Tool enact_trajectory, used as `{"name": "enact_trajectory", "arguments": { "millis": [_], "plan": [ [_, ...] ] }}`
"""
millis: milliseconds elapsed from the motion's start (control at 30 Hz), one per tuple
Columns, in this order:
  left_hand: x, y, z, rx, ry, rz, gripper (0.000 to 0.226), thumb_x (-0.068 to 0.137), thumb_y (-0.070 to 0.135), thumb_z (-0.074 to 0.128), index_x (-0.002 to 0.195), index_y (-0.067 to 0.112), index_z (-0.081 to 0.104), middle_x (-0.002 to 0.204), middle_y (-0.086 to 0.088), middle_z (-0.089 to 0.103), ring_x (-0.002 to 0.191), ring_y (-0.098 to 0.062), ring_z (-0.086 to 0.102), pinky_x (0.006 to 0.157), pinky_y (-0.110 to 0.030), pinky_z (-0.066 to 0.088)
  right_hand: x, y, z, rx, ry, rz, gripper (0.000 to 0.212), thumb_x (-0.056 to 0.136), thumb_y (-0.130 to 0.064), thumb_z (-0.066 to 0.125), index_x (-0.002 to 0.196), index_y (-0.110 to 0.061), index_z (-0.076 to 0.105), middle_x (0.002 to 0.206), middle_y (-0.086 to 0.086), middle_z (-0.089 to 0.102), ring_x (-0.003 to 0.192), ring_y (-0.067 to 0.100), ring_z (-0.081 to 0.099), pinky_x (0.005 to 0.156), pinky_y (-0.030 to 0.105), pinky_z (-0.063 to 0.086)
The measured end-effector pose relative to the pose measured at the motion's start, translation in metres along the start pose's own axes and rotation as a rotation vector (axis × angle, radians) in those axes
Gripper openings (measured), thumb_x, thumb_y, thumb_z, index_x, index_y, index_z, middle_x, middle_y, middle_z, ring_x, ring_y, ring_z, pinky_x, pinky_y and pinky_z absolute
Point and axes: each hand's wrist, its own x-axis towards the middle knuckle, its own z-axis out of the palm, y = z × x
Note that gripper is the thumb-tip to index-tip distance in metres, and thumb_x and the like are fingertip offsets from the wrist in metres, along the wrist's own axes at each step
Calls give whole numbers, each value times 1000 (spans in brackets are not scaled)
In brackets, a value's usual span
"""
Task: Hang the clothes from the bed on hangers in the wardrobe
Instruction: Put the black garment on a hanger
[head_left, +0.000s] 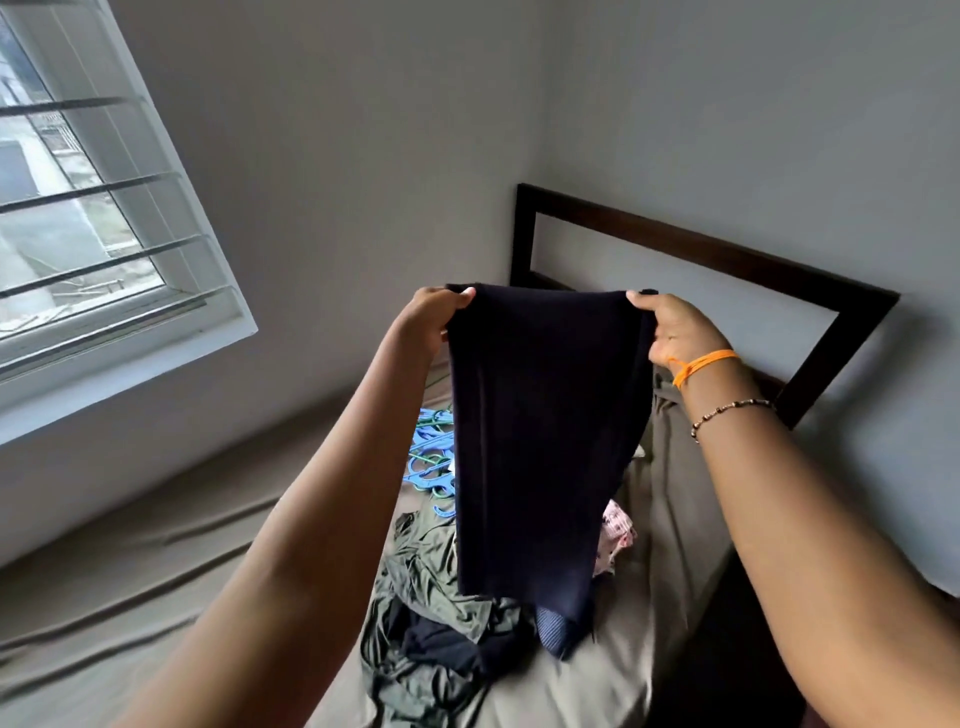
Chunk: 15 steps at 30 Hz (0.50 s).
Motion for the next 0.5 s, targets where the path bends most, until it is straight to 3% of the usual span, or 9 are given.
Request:
{"name": "enact_trajectory", "arguments": {
  "millis": [67, 167, 233, 300, 367, 433, 500],
  "plan": [
    [9, 5, 10, -25, -8, 14, 4, 91, 13, 62, 91, 10, 61, 78, 2, 60, 73, -12, 58, 59, -20, 45, 21, -3, -1, 15, 25, -40, 22, 84, -13, 67, 103, -2, 64, 107, 13, 67, 98, 26, 64, 70, 34, 52],
    [24, 17, 29, -91, -6, 50, 12, 92, 11, 59, 80, 13, 59, 75, 2, 61, 58, -5, 60, 46, -15, 47, 44, -13, 4, 17, 34, -110, 11, 84, -12, 67, 91, -5, 63, 99, 12, 67, 93, 24, 65, 86, 38, 54],
    [34, 29, 39, -118, 2, 101, 11, 93, 10, 57, 83, 12, 60, 74, 1, 61, 47, 0, 60, 43, -13, 45, 51, -27, 9, 35, 40, -186, 6, 87, -11, 64, 87, -6, 61, 89, 8, 65, 86, 20, 63, 72, 28, 55],
    [40, 41, 44, -158, 5, 188, 7, 93, 9, 56, 97, 7, 62, 76, 1, 63, 50, 1, 61, 47, -13, 46, 56, -43, 12, 41, 21, -299, 11, 90, -12, 61, 95, -2, 63, 93, 11, 66, 87, 22, 64, 66, 22, 54],
    [42, 50, 45, -231, -13, 300, 12, 94, 7, 55, 103, 7, 61, 74, 5, 67, 58, 0, 64, 54, -13, 48, 52, -53, 9, 113, -38, -391, 22, 90, -14, 60, 105, 0, 63, 109, 19, 66, 100, 29, 65, 83, 31, 55],
    [35, 51, 44, -289, -67, 420, 11, 94, 6, 53, 99, 9, 63, 73, 9, 70, 68, -1, 66, 62, -15, 49, 44, -52, 2, 143, -102, -474, 19, 91, -21, 60, 101, -6, 67, 108, 15, 67, 105, 28, 64, 94, 36, 51],
    [21, 36, 41, -361, -133, 481, 17, 94, 4, 51, 94, 12, 66, 75, 10, 71, 73, -1, 65, 66, -15, 48, 28, -41, -8, 84, -112, -557, 17, 88, -31, 62, 90, -16, 70, 99, 10, 67, 103, 27, 63, 95, 38, 48]
  ]
}}
